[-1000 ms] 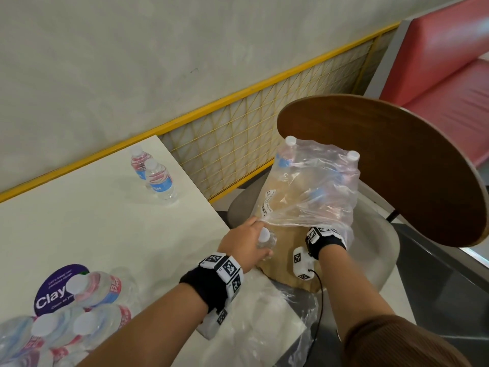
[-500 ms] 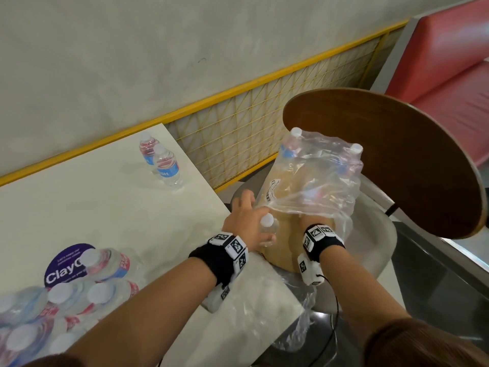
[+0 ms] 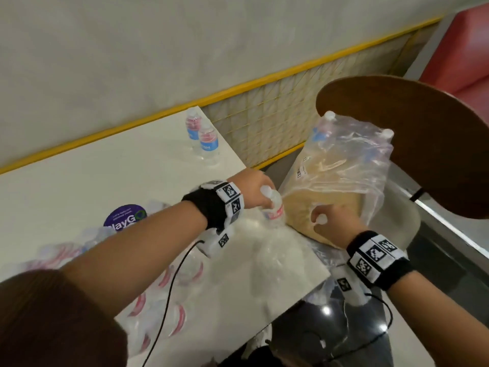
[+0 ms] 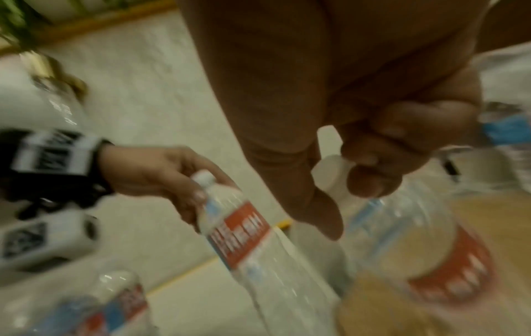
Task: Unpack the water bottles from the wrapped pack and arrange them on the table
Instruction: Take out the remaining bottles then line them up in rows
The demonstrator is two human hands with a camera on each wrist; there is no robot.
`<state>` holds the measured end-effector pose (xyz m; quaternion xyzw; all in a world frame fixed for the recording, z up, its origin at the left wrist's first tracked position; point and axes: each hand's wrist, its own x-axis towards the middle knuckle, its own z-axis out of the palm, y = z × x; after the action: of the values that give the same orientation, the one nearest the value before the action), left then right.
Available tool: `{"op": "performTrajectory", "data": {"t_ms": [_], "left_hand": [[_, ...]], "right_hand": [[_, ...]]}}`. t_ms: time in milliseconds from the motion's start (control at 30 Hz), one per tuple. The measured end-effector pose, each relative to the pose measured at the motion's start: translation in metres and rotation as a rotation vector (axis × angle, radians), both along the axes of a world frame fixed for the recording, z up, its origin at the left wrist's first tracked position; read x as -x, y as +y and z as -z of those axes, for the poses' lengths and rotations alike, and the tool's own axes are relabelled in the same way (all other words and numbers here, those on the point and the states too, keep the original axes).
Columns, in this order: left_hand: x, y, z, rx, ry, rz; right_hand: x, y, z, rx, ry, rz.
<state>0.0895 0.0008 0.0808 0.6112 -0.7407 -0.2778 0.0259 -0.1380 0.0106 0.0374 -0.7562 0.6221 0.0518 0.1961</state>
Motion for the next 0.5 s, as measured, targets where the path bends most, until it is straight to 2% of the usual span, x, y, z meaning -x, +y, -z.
{"op": "performTrajectory", "data": {"t_ms": [67,167,300,500], "left_hand": [[-0.013,0.006,-0.004,-0.029,-0.036,-0.004],[-0.026,0.016,0.0,-0.058,-0.116,-0.012],[-0.046,0.026,0.003,-0.111,-0.189,-0.012],[-0.07,0.032,-0.012,-0.246,-0.31,0.025]], "right_hand": [[-0.019,0.018,-0.031,-0.012,-0.036,-0.094],[-0.051,0.05,-0.054,-0.109,-0.113,-0.27],[-0.097,0.091,-0.048,-0.327,-0.151,-0.536],[-0.158,0.135,-0.035,-0.458,-0.119,-0.837]]}}
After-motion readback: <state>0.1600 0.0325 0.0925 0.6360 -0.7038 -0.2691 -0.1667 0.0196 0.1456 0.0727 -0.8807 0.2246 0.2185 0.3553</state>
